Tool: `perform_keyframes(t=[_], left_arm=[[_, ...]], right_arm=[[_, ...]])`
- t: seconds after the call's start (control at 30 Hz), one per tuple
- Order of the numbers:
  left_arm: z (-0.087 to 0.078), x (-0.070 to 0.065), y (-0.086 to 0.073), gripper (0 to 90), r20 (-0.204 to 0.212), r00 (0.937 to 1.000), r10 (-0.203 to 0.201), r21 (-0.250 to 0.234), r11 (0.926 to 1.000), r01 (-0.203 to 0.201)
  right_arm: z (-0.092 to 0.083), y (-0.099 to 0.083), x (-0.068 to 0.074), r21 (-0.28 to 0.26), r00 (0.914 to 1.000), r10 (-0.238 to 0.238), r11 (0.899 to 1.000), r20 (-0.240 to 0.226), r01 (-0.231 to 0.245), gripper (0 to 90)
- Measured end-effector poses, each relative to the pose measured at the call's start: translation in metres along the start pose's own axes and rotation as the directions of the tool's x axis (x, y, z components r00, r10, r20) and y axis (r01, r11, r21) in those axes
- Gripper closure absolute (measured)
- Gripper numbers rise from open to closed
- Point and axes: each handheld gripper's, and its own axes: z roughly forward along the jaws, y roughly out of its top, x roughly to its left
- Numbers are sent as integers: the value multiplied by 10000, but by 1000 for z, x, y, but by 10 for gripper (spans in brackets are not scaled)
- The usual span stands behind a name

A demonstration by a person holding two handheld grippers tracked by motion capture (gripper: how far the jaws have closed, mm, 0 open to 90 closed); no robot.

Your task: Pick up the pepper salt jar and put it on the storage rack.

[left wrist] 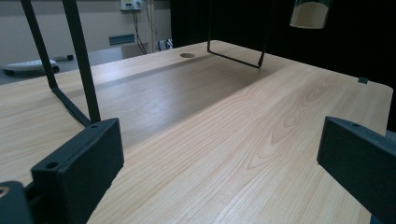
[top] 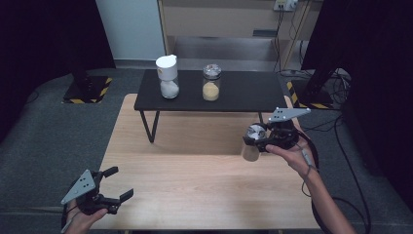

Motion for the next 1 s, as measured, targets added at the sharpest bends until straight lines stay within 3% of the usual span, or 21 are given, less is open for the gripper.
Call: perform_keyframes(t=[0.53, 1.0], left_arm=[[0, 0, 0, 0, -4, 10000, 10, -1, 10000, -10], [0, 0, 0, 0, -11, 10000, 15, -2, 10000, -15]], right_arm=[[-10, 32, 0, 16, 9999, 31, 10000, 122, -31, 355], [-21, 62, -8, -104, 9995, 178, 9998, 249, -175, 355]])
